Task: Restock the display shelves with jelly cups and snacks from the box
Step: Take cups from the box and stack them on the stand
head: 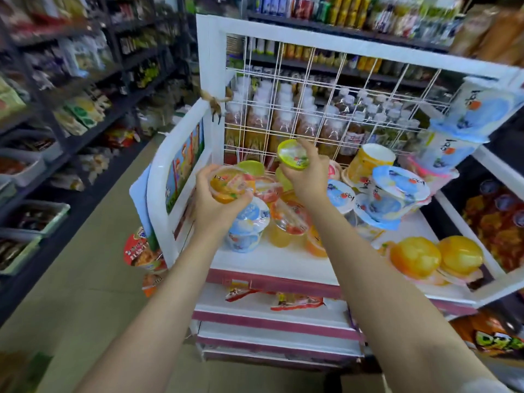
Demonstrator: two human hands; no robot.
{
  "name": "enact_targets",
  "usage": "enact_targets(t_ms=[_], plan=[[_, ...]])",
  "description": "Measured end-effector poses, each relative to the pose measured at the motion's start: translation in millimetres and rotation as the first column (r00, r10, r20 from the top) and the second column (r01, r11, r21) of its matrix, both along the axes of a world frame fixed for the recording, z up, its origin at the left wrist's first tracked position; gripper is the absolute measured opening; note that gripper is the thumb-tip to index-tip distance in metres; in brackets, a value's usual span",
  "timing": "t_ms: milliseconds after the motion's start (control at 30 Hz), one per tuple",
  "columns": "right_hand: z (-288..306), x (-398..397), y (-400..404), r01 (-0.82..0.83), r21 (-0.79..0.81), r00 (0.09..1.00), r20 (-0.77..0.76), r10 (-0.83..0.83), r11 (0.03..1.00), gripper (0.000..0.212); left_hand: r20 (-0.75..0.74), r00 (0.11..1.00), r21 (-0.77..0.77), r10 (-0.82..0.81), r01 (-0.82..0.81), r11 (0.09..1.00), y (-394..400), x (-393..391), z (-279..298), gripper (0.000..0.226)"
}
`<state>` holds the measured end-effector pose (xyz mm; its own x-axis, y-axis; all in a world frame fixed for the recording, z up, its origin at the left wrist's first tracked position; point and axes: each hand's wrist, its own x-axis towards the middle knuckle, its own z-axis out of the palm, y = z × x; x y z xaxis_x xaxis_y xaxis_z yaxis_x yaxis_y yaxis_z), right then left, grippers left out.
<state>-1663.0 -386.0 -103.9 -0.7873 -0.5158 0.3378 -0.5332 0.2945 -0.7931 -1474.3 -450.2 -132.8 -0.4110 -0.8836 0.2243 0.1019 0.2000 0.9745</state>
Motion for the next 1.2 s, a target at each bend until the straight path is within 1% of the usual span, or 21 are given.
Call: enact_targets(t_ms=[67, 200, 300, 400, 500, 533, 567, 600, 633, 667, 700, 767, 800, 867, 967, 1000, 1067, 1133, 1167, 1200], plan=[[-12, -13, -8, -0.038, 0.112, 0.999, -0.009, 0.039, 0.993, 0.070, 0.011, 1.000, 0.000, -0.021, 0.021, 1.000, -6, -3, -7, 0.063], [-17, -16, -14, -0.139, 0.275, 0.989, -0.017, 0.149, 0.951, 0.072, 0.033, 0.998, -0.028, -0.046, 0.047, 0.999, -14, -4, -12, 0.059], [-14, -11, -7, -0.177, 0.361, 0.980, -0.022, 0.198, 0.916, 0.062, 0.048, 0.997, -0.057, -0.061, 0.064, 0.996, -13, -5, -9, 0.059], [-10, -9, -3, -0.177, 0.356, 0.976, -0.060, 0.212, 0.918, 0.047, 0.056, 0.996, -0.101, -0.064, 0.069, 0.992, -13, -5, -9, 0.062], [-2, -4, 2, -0.082, 0.290, 0.988, -0.100, 0.115, 0.954, 0.034, 0.089, 0.994, -0.099, -0.067, 0.075, 0.992, -12, -1, -7, 0.063], [3, 1, 7, -0.083, 0.244, 0.990, -0.094, 0.108, 0.966, 0.030, 0.094, 0.993, -0.094, -0.066, 0.075, 0.993, -13, 0, -6, 0.063], [10, 8, 14, -0.124, 0.180, 0.990, -0.051, 0.135, 0.976, 0.026, 0.103, 0.993, -0.101, -0.064, 0.074, 0.992, -12, 2, -5, 0.063], [18, 20, 23, -0.201, 0.103, 0.979, 0.049, 0.197, 0.974, 0.023, 0.095, 0.993, -0.115, -0.074, 0.084, 0.990, -9, 5, -1, 0.063], [25, 33, 31, -0.286, 0.020, 0.944, 0.177, 0.278, 0.958, 0.023, 0.092, 0.992, -0.137, -0.088, 0.101, 0.985, -5, 7, 2, 0.064], [31, 45, 39, -0.357, -0.049, 0.884, 0.304, 0.355, 0.933, 0.025, 0.087, 0.990, -0.159, -0.114, 0.126, 0.979, 0, 9, 6, 0.067], [34, 55, 47, -0.412, -0.087, 0.819, 0.401, 0.410, 0.907, 0.028, 0.092, 0.985, -0.173, -0.145, 0.159, 0.972, 6, 10, 9, 0.071], [32, 67, 58, -0.472, -0.120, 0.740, 0.485, 0.466, 0.874, 0.027, 0.107, 0.970, -0.187, -0.218, 0.236, 0.954, 19, 10, 15, 0.081], [30, 70, 63, -0.464, -0.141, 0.728, 0.501, 0.468, 0.874, 0.024, 0.121, 0.961, -0.193, -0.249, 0.269, 0.944, 25, 9, 17, 0.086], [23, 69, 74, -0.398, -0.178, 0.737, 0.522, 0.430, 0.900, 0.021, 0.174, 0.944, -0.205, -0.279, 0.312, 0.928, 36, 6, 15, 0.100], [10, 67, 94, -0.306, -0.225, 0.737, 0.559, 0.380, 0.925, 0.022, 0.288, 0.909, -0.215, -0.302, 0.369, 0.904, 48, 7, 8, 0.117], [6, 67, 102, -0.268, -0.237, 0.734, 0.578, 0.357, 0.934, 0.021, 0.331, 0.900, -0.249, -0.283, 0.372, 0.894, 51, 9, 5, 0.118], [-1, 67, 122, -0.195, -0.241, 0.741, 0.598, 0.304, 0.951, 0.018, 0.440, 0.882, -0.402, -0.167, 0.359, 0.842, 55, 17, -7, 0.109], [-10, 65, 143, -0.182, -0.211, 0.762, 0.587, 0.273, 0.961, 0.018, 0.559, 0.827, -0.592, 0.064, 0.343, 0.729, 59, 23, -24, 0.098], [-14, 65, 153, -0.183, -0.174, 0.775, 0.580, 0.252, 0.967, 0.017, 0.602, 0.779, -0.644, 0.176, 0.343, 0.684, 62, 25, -32, 0.095], [-20, 65, 159, -0.176, -0.125, 0.788, 0.576, 0.216, 0.976, 0.018, 0.630, 0.732, -0.666, 0.257, 0.341, 0.663, 63, 26, -41, 0.093]])
